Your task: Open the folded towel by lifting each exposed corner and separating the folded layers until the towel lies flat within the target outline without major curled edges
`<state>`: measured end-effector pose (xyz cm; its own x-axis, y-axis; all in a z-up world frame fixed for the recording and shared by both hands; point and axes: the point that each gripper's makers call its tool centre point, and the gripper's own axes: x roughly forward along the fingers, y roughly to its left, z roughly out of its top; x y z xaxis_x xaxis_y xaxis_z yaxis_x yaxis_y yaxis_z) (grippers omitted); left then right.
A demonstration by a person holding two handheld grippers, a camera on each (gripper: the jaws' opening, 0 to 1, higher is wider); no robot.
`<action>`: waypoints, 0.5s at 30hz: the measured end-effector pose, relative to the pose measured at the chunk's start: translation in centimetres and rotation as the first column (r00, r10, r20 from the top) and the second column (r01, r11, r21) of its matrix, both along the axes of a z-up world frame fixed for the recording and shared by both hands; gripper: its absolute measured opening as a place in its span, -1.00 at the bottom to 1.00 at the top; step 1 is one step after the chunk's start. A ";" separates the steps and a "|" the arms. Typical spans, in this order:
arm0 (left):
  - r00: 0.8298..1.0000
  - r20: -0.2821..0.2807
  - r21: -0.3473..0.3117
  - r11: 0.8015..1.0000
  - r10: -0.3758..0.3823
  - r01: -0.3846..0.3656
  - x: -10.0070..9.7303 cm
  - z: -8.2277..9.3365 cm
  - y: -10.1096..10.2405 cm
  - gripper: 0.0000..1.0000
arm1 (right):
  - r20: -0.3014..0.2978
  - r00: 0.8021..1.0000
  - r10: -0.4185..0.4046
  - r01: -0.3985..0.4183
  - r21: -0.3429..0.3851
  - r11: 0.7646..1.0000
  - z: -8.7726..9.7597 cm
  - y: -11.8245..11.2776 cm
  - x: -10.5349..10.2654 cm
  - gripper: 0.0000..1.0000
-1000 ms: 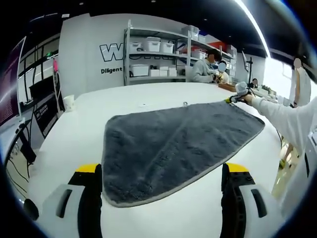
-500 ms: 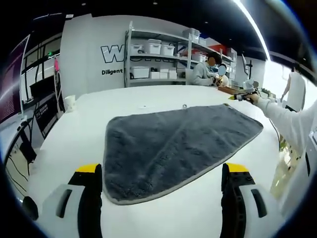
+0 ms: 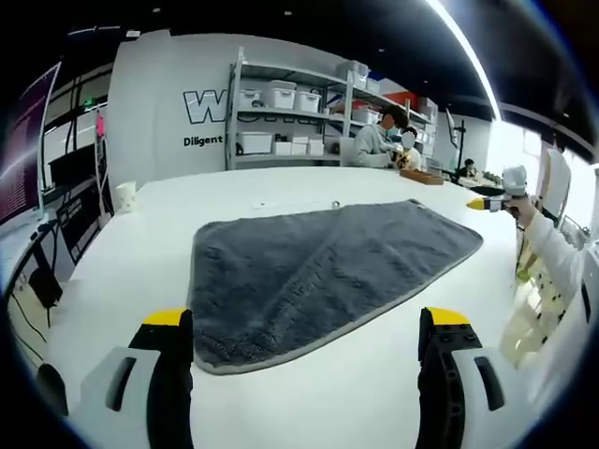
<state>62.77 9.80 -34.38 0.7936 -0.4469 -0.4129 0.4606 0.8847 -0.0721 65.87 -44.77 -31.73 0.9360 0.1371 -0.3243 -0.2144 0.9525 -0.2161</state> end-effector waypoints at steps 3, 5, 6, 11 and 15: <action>1.000 0.008 0.009 1.000 -0.014 0.014 -0.5 0.3 -0.2 0.99 | -0.019 0.999 -0.039 0.041 0.113 0.993 -0.4 1.5 -2.9 0.83; 1.000 0.013 0.013 1.000 -0.020 0.020 -0.9 0.4 -0.2 0.99 | -0.016 0.999 -0.048 0.049 0.115 0.992 -0.7 2.0 -4.2 0.89; 1.000 0.017 0.012 1.000 -0.022 0.022 -1.2 0.4 -0.2 0.99 | -0.013 0.998 -0.055 0.057 0.114 0.992 -0.8 2.0 -4.6 0.94; 0.999 0.020 0.016 0.999 -0.031 0.031 -2.2 0.1 -0.2 0.99 | -0.022 0.993 -0.114 0.115 0.061 0.991 -1.2 2.1 -7.3 0.98; 0.999 0.020 0.014 0.999 -0.033 0.033 -2.9 -0.1 -0.1 0.99 | -0.013 0.993 -0.118 0.119 0.059 0.991 -1.0 3.6 -8.9 0.98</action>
